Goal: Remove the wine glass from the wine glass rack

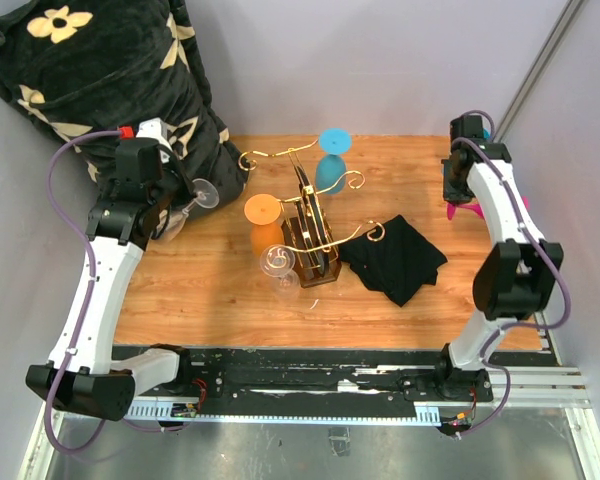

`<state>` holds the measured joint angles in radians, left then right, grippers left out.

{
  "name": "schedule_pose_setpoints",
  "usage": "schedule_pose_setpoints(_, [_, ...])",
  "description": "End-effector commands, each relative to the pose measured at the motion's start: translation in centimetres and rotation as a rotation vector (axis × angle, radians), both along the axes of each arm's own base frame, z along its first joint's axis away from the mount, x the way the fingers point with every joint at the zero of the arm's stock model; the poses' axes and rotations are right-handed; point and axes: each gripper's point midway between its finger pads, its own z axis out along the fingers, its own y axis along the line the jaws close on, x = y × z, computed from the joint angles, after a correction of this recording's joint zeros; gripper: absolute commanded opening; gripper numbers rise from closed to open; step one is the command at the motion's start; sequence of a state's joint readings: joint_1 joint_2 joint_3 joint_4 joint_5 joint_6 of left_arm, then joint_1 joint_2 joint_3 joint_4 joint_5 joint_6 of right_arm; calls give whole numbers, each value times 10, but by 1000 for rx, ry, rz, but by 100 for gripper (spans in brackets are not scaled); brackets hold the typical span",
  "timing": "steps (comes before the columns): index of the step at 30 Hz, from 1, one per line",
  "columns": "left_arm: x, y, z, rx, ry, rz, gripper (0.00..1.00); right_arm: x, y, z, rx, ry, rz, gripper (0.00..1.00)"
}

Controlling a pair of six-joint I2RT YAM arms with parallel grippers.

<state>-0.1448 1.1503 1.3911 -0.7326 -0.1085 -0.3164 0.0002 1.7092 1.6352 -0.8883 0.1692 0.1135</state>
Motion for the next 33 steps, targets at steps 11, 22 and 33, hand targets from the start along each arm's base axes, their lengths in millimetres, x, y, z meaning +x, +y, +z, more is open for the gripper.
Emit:
schedule_pose_setpoints(11, [-7, 10, 15, 63, -64, 4, 1, 49, -83, -55, -682, 284, -107, 1])
schedule_pose_setpoints(22, [-4, 4, 17, 52, -71, -26, 1, 76, -106, -86, -882, 321, -110, 1])
schedule_pose_setpoints(33, [1, -1, 25, 33, -82, -44, 1, 90, -118, -126, -1050, 340, -146, 1])
